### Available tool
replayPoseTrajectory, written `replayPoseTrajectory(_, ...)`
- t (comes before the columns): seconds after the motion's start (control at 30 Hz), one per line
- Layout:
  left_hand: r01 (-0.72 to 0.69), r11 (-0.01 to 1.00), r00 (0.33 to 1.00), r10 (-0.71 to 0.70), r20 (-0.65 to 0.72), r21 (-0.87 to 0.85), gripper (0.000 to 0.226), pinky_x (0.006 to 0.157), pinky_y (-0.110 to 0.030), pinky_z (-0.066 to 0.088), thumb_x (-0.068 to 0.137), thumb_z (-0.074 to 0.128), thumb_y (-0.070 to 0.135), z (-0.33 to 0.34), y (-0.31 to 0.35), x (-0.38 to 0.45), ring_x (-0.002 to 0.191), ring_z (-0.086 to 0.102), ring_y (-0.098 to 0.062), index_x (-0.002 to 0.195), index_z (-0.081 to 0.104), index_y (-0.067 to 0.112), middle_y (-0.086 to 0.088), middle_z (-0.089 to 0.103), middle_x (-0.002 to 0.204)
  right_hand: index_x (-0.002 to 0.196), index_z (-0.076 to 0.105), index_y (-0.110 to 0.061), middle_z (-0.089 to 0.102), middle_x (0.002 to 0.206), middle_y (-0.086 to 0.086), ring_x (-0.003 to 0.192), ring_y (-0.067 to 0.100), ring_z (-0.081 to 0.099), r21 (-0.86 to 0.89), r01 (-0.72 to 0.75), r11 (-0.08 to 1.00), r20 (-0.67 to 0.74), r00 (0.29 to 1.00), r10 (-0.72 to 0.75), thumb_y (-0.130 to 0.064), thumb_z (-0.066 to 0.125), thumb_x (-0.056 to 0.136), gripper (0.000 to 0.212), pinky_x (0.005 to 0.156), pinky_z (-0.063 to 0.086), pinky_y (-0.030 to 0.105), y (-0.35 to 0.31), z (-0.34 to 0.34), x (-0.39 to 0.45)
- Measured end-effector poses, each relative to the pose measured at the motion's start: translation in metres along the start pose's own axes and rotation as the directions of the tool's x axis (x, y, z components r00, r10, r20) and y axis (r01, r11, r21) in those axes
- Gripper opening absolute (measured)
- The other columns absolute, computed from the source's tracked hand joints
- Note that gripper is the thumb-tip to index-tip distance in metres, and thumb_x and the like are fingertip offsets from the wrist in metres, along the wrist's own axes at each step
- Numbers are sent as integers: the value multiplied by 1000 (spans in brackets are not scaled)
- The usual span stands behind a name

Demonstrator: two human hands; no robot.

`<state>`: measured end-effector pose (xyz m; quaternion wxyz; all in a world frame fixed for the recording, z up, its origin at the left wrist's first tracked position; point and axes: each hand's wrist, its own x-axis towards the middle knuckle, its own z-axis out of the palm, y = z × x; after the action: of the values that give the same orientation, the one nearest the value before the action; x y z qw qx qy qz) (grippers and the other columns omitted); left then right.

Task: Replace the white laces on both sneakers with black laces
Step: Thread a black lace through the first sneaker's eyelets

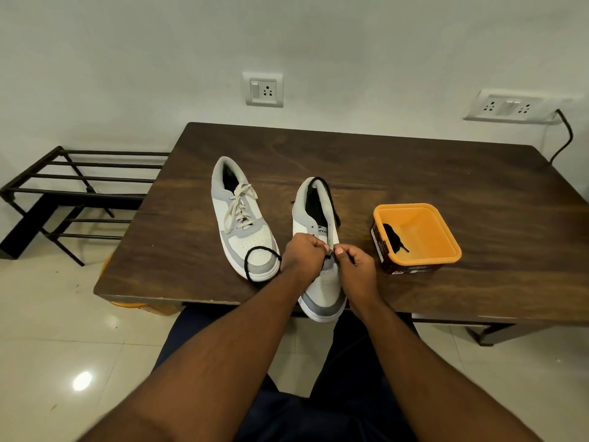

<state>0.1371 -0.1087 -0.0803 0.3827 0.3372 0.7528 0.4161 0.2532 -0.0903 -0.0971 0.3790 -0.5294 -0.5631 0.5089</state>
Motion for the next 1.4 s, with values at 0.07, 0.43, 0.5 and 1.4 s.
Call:
replayPoseTrajectory(0.07, -8, 1000, 1000, 8, 22, 5, 18, 63, -33, 51, 90, 66, 21, -1, 0, 1, 56, 54, -20, 73, 73, 18, -1, 63, 60, 91, 69, -10, 71, 88, 4, 81, 13, 64, 14, -30, 999, 46, 999, 29, -9, 57, 94, 13, 75, 54, 28, -5, -3, 3)
replayPoseTrajectory(0.43, -276, 672, 958, 245, 146, 687, 49, 76, -40, 48, 88, 57, 60, -17, -3, -37, 101, 60, -31, 124, 43, 30, -4, 53, 114, 90, 56, -13, 59, 94, 7, 89, 24, 53, -418, -68, 906, 36, 995, 91, -5, 41, 92, 17, 74, 41, 32, -55, -12, 45)
replayPoseTrajectory(0.5, -252, 645, 959, 269, 94, 721, 54, 78, -41, 47, 87, 57, 63, -15, -6, -39, 104, 57, -30, 126, 39, 30, -5, 50, 116, 92, 57, -12, 61, 100, 11, 94, 27, 55, -468, -32, 883, -15, 999, 28, -4, 40, 93, 18, 79, 44, 34, -78, -23, 62)
replayPoseTrajectory(1.4, -124, 586, 963, 265, -45, 801, 74, 111, -65, 6, 85, 57, 64, -3, -6, -40, 150, 0, -33, 143, 25, 30, -2, 7, 164, 63, 58, -12, 59, 68, 10, 65, 20, 53, -166, -238, 957, -22, 971, 238, -8, 66, 87, 25, 66, 51, 34, -61, 7, 51)
